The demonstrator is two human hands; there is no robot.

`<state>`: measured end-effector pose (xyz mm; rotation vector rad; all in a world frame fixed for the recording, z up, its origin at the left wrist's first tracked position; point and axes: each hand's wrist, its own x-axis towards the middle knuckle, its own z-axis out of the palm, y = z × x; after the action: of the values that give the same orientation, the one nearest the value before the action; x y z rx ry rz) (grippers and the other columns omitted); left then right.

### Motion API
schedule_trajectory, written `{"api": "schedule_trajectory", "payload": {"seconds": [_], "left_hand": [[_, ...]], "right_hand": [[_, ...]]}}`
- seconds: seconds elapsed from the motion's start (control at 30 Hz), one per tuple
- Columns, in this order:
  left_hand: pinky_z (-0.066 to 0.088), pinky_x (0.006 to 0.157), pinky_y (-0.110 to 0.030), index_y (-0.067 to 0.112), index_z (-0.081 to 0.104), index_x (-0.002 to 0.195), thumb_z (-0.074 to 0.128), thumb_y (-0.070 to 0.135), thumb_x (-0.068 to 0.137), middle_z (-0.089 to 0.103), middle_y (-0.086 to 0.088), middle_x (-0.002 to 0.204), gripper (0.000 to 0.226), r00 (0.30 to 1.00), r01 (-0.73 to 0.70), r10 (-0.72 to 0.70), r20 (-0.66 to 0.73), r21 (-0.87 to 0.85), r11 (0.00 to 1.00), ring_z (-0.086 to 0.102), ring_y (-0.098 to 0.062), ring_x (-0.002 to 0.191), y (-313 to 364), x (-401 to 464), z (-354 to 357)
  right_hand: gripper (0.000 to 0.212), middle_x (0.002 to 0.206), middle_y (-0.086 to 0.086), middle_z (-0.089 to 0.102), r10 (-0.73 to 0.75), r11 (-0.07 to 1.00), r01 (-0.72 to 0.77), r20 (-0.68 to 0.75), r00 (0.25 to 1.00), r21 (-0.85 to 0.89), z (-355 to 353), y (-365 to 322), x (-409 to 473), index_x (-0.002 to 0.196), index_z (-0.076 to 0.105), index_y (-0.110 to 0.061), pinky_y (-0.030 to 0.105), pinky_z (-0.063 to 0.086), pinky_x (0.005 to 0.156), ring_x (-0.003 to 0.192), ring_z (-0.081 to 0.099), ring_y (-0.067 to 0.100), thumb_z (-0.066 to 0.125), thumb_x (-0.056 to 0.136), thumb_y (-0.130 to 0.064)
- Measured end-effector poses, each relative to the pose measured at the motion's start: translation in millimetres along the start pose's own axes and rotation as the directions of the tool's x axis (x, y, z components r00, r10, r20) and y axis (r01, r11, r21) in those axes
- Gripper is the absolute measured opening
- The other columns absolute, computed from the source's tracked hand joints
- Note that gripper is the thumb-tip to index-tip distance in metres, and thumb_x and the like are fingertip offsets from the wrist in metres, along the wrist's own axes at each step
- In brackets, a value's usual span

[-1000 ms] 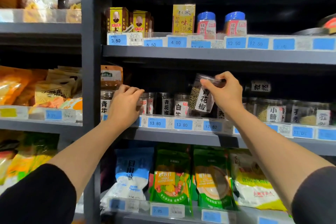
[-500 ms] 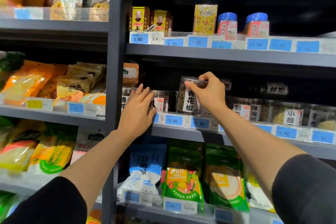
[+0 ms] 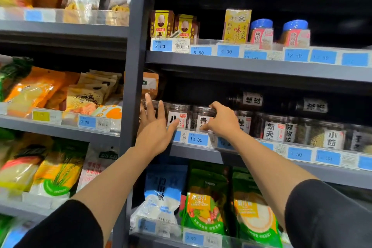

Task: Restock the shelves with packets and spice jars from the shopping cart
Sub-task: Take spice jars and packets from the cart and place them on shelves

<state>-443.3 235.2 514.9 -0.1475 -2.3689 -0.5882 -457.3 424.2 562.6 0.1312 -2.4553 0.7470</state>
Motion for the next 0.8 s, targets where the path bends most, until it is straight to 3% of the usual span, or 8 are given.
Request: {"api": "schedule_trajectory", "payload": {"seconds": [0.2, 0.37, 0.57, 0.67, 0.8], "left_hand": [[0.007, 0.119, -0.048, 0.018, 0.007, 0.155, 0.029, 0.051, 0.101, -0.02, -0.003, 0.161, 0.067, 0.999, 0.009, -0.008, -0.039, 0.031, 0.999, -0.021, -0.033, 0.146, -2, 1, 5], [0.002, 0.12, -0.047, 0.018, 0.016, 0.154, 0.031, 0.047, 0.102, -0.006, -0.006, 0.162, 0.062, 0.994, -0.076, 0.082, -0.078, 0.073, 0.994, -0.022, -0.032, 0.145, -5, 0, 4], [0.008, 0.119, -0.046, 0.02, 0.013, 0.155, 0.028, 0.045, 0.103, -0.01, -0.003, 0.162, 0.06, 0.996, -0.075, 0.079, -0.041, 0.093, 0.993, -0.025, -0.032, 0.144, -2, -1, 5], [0.006, 0.12, -0.048, 0.02, 0.011, 0.155, 0.025, 0.046, 0.103, -0.011, -0.004, 0.162, 0.06, 0.996, -0.073, 0.079, -0.034, 0.138, 0.988, -0.025, -0.033, 0.144, -2, -1, 6], [0.002, 0.121, -0.049, 0.019, 0.009, 0.155, 0.023, 0.045, 0.103, -0.014, -0.005, 0.162, 0.061, 0.995, -0.084, 0.091, -0.035, 0.168, 0.982, -0.025, -0.034, 0.144, -4, -1, 10]], "right_hand": [[0.072, 0.112, 0.002, 0.066, -0.017, 1.0, 0.017, -0.016, 1.0, -0.012, 3, 8, 3, 0.127, 0.049, -0.025, 0.042, 0.054, 0.084, 0.102, 0.062, 0.022, 0.086, 0.065, -0.031], [0.063, 0.105, 0.001, 0.068, -0.027, 0.999, 0.026, -0.065, 0.997, -0.027, 11, 6, 2, 0.117, 0.05, -0.027, 0.046, 0.055, 0.081, 0.097, 0.064, 0.022, 0.084, 0.065, -0.037], [0.059, 0.107, 0.0, 0.067, -0.053, 0.998, 0.05, -0.082, 0.995, -0.033, 4, 10, -1, 0.119, 0.049, -0.03, 0.044, 0.055, 0.079, 0.098, 0.062, 0.022, 0.081, 0.07, -0.036], [0.051, 0.103, 0.001, 0.065, -0.058, 0.998, 0.055, -0.078, 0.995, -0.032, 1, 11, 0, 0.114, 0.049, -0.032, 0.038, 0.053, 0.071, 0.091, 0.061, 0.022, 0.078, 0.073, -0.04], [0.045, 0.091, 0.001, 0.064, -0.071, 0.998, 0.07, -0.043, 0.997, -0.005, 2, 7, 0, 0.105, 0.041, -0.027, 0.044, 0.056, 0.072, 0.083, 0.062, 0.023, 0.071, 0.078, -0.045]]}}
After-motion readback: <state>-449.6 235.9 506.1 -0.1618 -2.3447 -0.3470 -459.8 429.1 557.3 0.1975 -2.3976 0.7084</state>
